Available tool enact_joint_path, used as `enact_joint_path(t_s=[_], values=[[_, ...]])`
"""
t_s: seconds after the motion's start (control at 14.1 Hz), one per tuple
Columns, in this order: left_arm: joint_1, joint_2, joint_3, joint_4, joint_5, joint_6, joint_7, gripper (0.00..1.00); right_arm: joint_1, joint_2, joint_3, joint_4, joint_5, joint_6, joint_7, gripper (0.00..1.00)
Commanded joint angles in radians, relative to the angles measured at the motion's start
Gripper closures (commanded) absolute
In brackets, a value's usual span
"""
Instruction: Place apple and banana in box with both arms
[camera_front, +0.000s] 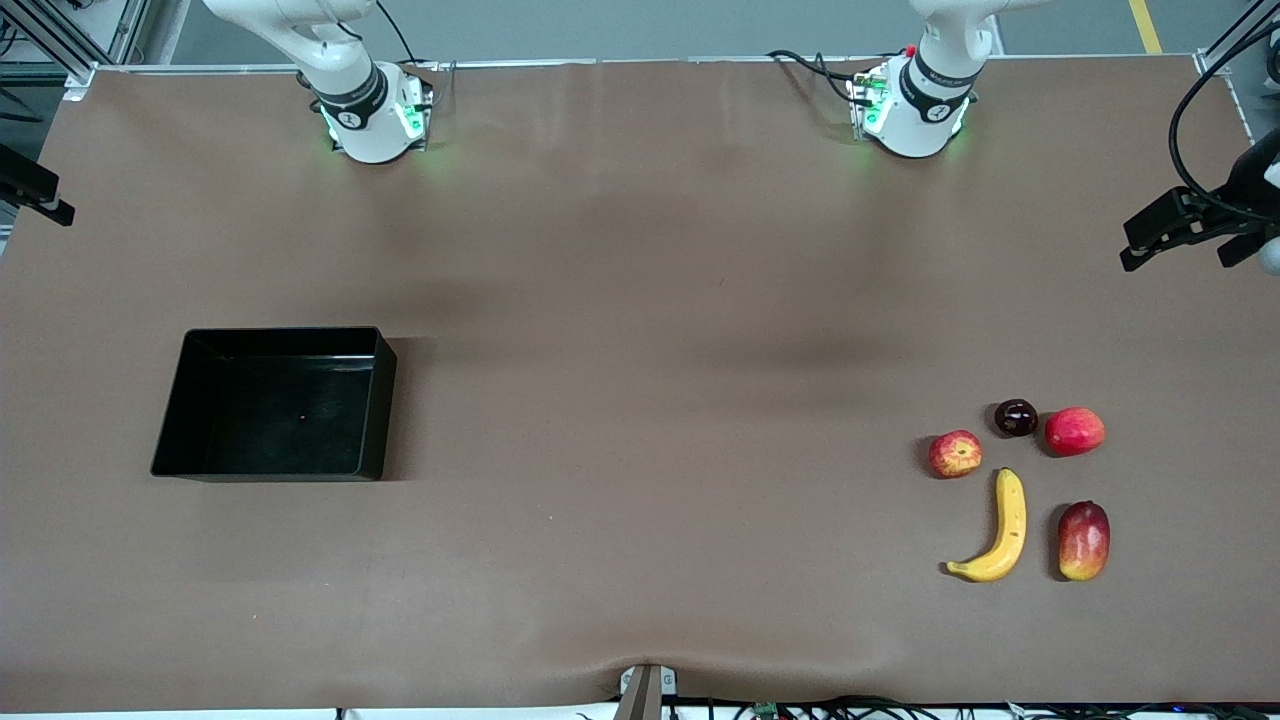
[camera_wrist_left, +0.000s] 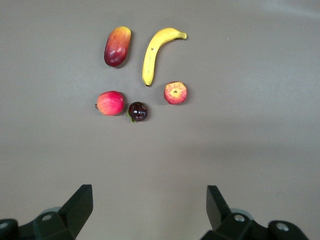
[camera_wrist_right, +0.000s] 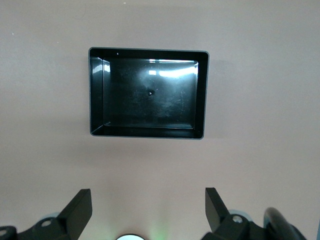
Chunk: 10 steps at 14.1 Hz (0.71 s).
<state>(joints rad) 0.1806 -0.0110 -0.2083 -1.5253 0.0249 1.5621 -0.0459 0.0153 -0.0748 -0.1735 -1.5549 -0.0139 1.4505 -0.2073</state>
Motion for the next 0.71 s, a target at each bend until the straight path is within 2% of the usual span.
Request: enact_joint_path(t_s=[0.0, 0.35, 0.64], values=[[0.003, -0.004, -0.005, 0.010, 0.009, -0.008, 0.001, 0.00, -0.015, 0.012, 0.009, 0.025, -0.011, -0.015, 0.008, 0.00], [0.006, 0.003, -0.005, 0.022, 0.007, -0.008, -0.017, 0.00, -0.035, 0.047, 0.009, 0.030, -0.023, -0.002, 0.000, 0.00], [0.013, 0.112, -0.003, 0.022, 0.007, 0.042, -0.002, 0.00, -0.110, 0.157, 0.009, 0.033, -0.046, 0.022, 0.005, 0.00]])
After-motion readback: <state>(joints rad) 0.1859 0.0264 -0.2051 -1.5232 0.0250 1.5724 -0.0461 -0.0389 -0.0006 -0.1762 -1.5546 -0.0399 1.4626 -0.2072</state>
